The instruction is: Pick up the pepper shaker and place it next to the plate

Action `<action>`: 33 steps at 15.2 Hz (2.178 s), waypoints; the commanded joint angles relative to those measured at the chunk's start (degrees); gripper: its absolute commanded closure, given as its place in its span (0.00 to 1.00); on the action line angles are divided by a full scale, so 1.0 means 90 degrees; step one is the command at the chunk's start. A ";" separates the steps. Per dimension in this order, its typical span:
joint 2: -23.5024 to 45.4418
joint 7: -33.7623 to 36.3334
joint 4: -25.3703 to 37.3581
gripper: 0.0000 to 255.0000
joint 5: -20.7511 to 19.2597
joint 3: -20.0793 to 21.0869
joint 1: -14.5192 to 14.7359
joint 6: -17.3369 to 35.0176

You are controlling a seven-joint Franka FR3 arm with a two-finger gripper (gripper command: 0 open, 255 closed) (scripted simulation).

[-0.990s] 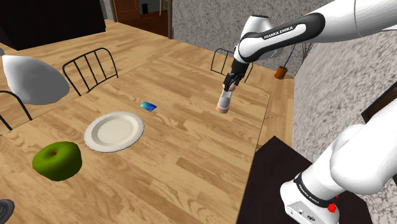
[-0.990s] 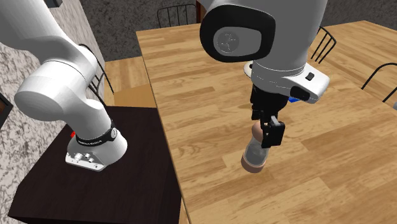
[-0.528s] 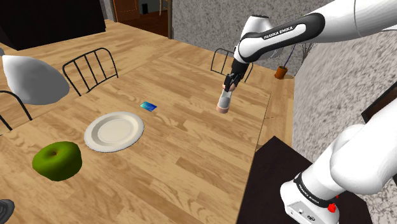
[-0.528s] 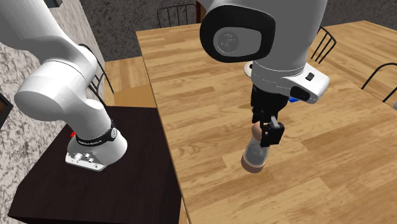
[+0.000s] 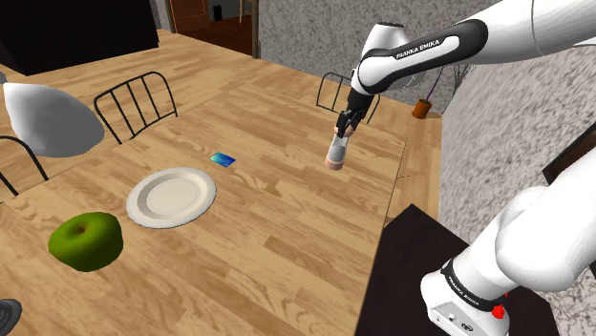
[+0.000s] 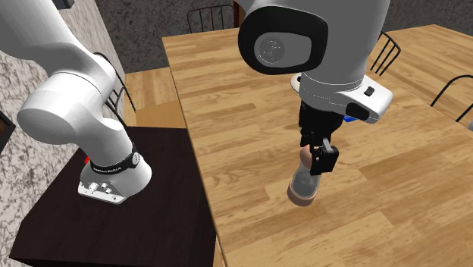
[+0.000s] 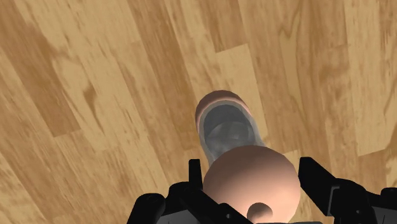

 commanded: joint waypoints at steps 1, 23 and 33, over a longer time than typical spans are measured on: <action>-0.0043 0.0011 0.0041 1.00 -0.0014 0.0002 0.0000 -0.0087; -0.0637 0.0149 0.1345 1.00 -0.0163 0.0063 0.0007 -0.1970; -0.0681 0.0165 0.2155 1.00 -0.0167 0.0081 0.0017 -0.2824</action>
